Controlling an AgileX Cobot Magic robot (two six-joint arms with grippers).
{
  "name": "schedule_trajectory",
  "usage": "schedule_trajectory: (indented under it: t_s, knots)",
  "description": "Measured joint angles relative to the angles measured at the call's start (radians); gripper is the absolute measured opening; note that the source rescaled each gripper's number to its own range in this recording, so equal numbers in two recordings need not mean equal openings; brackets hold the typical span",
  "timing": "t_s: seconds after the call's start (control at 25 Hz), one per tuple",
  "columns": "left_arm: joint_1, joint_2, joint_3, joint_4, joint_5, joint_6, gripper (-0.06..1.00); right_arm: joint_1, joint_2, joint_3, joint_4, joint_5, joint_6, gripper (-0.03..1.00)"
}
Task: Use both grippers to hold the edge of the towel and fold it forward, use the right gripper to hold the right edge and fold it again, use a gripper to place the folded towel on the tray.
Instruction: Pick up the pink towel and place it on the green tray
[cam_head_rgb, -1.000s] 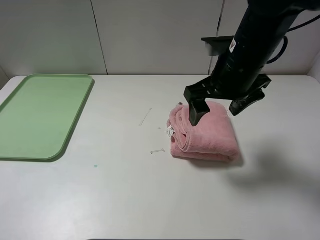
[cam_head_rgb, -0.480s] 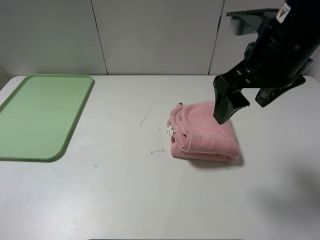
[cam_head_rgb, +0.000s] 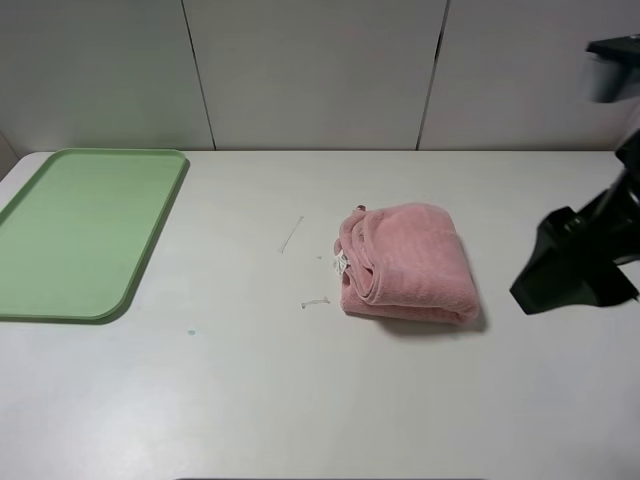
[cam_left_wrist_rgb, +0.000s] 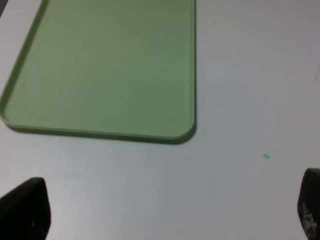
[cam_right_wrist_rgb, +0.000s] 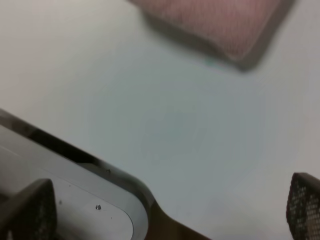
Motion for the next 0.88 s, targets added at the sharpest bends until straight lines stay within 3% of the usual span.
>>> schedule_trajectory:
  t_s: [0.24, 0.56, 0.88]
  knots:
    - [0.000, 0.000, 0.000, 0.000, 0.000, 0.000, 1.00, 0.000, -0.246, 0.106, 0.000, 0.002, 0.000, 1.00]
    - [0.000, 0.000, 0.000, 0.000, 0.000, 0.000, 1.00, -0.004, -0.539, 0.121, 0.000, 0.005, 0.000, 1.00]
    - [0.000, 0.000, 0.000, 0.000, 0.000, 0.000, 1.00, -0.249, -0.800, 0.187, 0.000, 0.001, -0.002, 1.00]
